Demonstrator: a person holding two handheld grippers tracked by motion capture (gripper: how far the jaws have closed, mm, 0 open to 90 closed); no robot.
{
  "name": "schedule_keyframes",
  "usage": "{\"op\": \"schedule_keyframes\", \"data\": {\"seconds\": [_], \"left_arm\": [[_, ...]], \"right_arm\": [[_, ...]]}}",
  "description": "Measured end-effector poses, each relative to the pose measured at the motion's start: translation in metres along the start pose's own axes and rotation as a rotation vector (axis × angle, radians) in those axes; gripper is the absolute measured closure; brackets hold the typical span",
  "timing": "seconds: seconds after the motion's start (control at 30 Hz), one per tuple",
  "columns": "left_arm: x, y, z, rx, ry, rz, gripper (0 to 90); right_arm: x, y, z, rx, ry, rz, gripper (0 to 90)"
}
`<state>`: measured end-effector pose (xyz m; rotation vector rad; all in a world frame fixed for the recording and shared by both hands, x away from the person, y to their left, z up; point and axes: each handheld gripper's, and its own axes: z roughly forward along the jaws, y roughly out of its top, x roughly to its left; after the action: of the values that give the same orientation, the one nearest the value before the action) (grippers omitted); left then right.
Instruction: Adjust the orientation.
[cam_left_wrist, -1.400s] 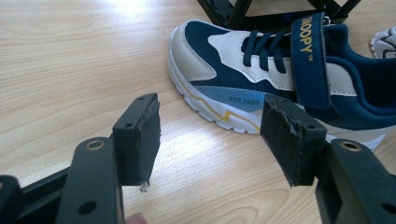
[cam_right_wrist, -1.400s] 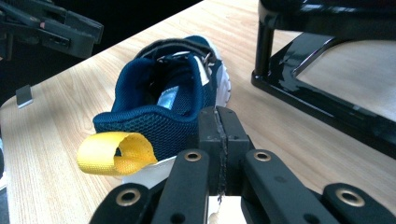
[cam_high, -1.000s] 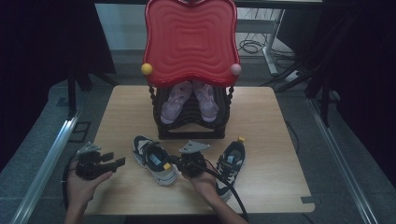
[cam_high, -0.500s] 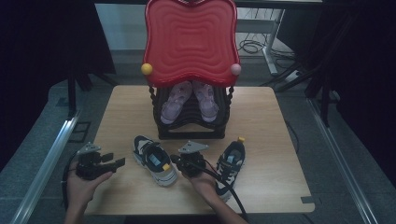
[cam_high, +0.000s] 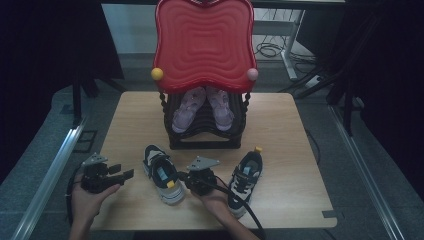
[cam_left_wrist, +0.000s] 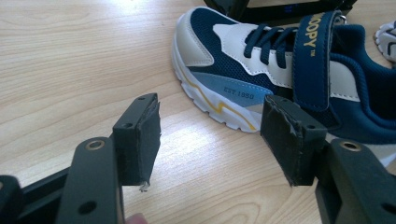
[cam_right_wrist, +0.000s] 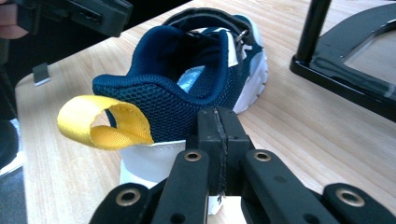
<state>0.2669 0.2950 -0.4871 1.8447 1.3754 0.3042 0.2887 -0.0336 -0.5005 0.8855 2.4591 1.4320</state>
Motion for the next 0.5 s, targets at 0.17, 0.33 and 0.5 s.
{"op": "schedule_keyframes", "data": {"seconds": [0.17,0.33,0.5], "left_arm": [[0.003,-0.001,0.002,0.006,0.002,-0.007,38.4],[0.004,-0.002,-0.001,-0.002,0.002,-0.010,38.4],[0.012,-0.004,-0.003,-0.010,0.009,-0.031,38.5]], "right_arm": [[0.007,-0.002,0.003,-0.004,0.007,-0.024,89.7],[0.015,-0.003,0.007,-0.006,0.019,-0.032,89.7],[0.021,-0.004,0.011,-0.009,0.043,-0.041,89.7]]}}
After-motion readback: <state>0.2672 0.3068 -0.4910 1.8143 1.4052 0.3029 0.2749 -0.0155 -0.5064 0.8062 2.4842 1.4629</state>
